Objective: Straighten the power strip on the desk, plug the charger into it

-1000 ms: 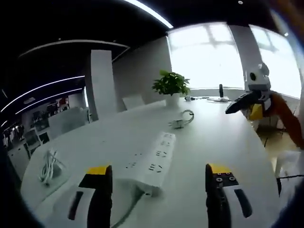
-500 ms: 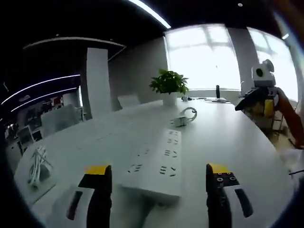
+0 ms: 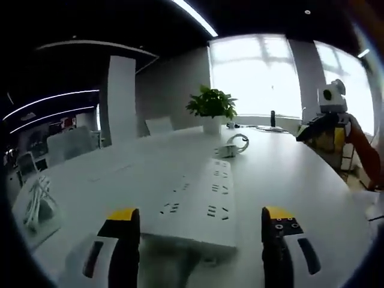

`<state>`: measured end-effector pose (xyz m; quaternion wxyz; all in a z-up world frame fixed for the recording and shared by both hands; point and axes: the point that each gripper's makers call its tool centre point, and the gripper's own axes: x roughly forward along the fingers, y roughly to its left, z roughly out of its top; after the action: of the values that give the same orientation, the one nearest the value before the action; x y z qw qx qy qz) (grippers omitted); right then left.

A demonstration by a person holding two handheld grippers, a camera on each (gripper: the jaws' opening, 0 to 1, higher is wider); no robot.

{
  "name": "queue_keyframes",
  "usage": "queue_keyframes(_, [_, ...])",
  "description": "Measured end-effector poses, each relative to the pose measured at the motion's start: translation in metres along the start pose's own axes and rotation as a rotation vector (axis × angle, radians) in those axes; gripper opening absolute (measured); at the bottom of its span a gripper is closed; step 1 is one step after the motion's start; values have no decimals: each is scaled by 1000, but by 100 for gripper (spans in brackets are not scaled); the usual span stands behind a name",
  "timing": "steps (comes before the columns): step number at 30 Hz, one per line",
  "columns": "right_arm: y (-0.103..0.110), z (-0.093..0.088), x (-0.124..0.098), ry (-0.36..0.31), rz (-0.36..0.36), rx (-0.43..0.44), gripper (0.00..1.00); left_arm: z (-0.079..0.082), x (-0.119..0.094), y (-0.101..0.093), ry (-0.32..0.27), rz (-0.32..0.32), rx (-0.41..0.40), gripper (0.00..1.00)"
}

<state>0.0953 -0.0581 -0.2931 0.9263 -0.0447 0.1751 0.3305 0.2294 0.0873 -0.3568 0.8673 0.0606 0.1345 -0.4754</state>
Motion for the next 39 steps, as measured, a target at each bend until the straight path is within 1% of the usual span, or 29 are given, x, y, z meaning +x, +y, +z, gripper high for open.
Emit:
queue_keyframes(3, [-8, 5, 8, -5, 22, -33, 51, -4, 2, 2, 16, 14, 14, 84])
queue_keyframes(5, [-12, 10, 16, -23, 64, -82, 51, -4, 3, 1, 23, 14, 17, 84])
queue_keyframes(7, [-22, 16, 26, -49, 88, -138, 51, -6, 5, 0, 34, 19, 38, 84])
queue_keyframes(9, [-37, 19, 39, -64, 92, -173, 52, -8, 6, -1, 42, 22, 49, 84])
queue_keyframes(12, [-47, 22, 55, -72, 118, -190, 53, -9, 7, -1, 52, 24, 57, 84])
queue_keyframes(16, [-52, 25, 78, -76, 173, -215, 53, -10, 9, 0, 60, 24, 60, 83])
queue_keyframes(19, [-61, 32, 93, -94, 210, -252, 54, -11, 11, 0, 69, 22, 62, 83])
queue_keyframes(22, [-70, 37, 103, -108, 242, -250, 55, -11, 12, 0, 70, 19, 65, 82])
queue_keyframes(25, [-80, 33, 114, -100, 263, -252, 55, -11, 12, 1, 68, 17, 61, 81])
queue_keyframes(28, [-86, 29, 124, -110, 292, -231, 56, -12, 12, 1, 74, 16, 56, 80])
queue_keyframes(32, [-92, 22, 133, -133, 298, -180, 56, -13, 12, 1, 80, 21, 65, 80])
queue_keyframes(34, [-92, 21, 136, -159, 296, -126, 56, -14, 11, 1, 81, 23, 67, 80])
queue_keyframes(35, [-92, 17, 138, -162, 298, -104, 56, -14, 11, 1, 81, 24, 68, 79])
queue_keyframes(36, [-94, 8, 141, -126, 286, -104, 56, -14, 11, 2, 81, 25, 69, 79])
queue_keyframes(37, [-96, 1, 144, -75, 272, -141, 57, -14, 11, 2, 82, 27, 70, 79])
queue_keyframes(38, [-94, 4, 144, -104, 269, -164, 57, -14, 11, 3, 82, 29, 71, 78])
queue_keyframes(39, [-96, 5, 144, -105, 266, -151, 57, -14, 11, 3, 81, 29, 70, 78])
